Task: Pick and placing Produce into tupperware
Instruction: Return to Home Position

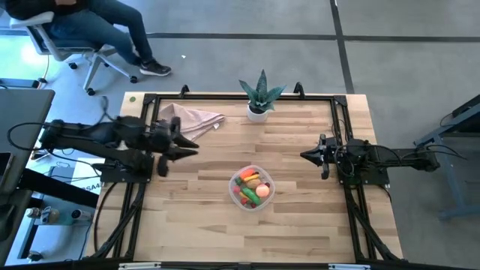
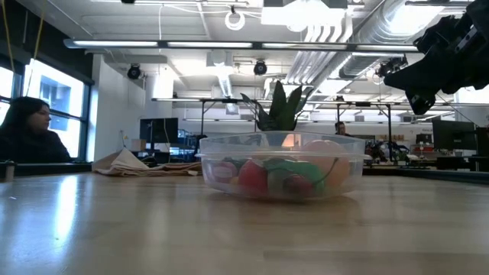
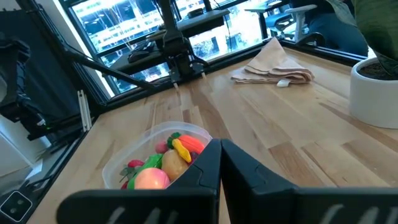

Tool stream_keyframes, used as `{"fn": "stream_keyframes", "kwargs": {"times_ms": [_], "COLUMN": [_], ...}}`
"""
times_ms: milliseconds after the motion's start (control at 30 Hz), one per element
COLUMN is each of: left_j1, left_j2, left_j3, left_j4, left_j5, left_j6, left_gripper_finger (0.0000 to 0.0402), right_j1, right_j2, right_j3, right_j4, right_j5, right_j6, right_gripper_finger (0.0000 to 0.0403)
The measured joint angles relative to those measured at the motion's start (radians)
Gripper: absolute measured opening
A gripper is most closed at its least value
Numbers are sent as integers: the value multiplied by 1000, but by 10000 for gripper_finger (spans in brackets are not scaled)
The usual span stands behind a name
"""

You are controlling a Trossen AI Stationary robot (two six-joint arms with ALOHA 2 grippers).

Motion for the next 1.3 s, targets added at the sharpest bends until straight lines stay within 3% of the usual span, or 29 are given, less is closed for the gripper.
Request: {"fn": "stream_keyframes", "kwargs": {"times_ms": [500, 900, 1100, 1300], "left_j1": [0, 0, 0, 0], "left_j2": [-432, -719, -734, -736], "left_j3": [61, 60, 70, -51], "left_j4": [-309, -405, -426, -367], "left_j5": [44, 55, 75, 76], "left_j6": [4, 2, 2, 1], "left_gripper_finger": [83, 83, 83, 83], "right_j1": [0, 0, 0, 0], "right_j2": [0, 0, 0, 0], "right_j3": [0, 0, 0, 0], "right_j4": [0, 0, 0, 0], "right_j5": [0, 0, 0, 0], "right_j6": [-1, 1, 0, -1], "right_gripper_finger": [0, 0, 0, 0]}}
